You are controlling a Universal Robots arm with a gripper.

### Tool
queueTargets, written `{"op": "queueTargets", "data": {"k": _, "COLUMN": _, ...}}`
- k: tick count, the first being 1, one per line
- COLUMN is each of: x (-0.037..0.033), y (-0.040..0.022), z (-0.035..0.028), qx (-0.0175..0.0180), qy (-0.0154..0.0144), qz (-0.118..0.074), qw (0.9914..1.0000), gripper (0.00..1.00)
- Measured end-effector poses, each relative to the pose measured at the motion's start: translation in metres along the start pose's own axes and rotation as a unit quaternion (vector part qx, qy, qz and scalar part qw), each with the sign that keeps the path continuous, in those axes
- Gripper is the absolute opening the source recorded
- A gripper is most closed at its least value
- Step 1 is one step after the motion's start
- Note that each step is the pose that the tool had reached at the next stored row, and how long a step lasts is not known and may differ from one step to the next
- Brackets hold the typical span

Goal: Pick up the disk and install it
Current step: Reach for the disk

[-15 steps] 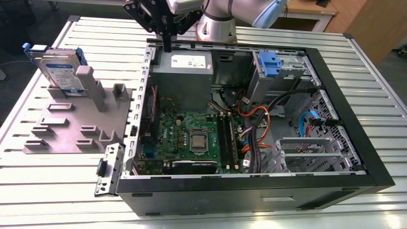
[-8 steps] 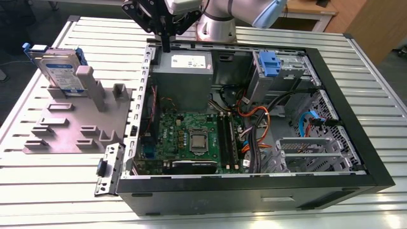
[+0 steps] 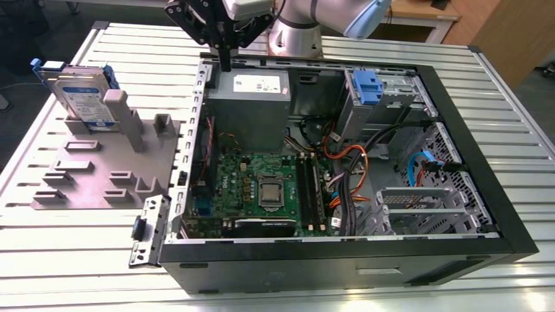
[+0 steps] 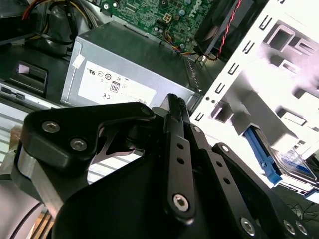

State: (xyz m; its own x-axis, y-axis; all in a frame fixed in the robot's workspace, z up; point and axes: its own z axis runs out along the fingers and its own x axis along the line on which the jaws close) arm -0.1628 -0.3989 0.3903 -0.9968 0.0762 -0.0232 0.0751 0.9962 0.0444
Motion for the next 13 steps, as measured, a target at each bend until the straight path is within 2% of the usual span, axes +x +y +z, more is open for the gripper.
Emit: {"op": "queueTargets", "data": {"k": 13, "x": 0.004, "y": -0.0003, "z": 0.0006, "qx": 0.0, "qy": 0.0002, "qz": 0.0, "qw": 1.0, "gripper": 0.11}}
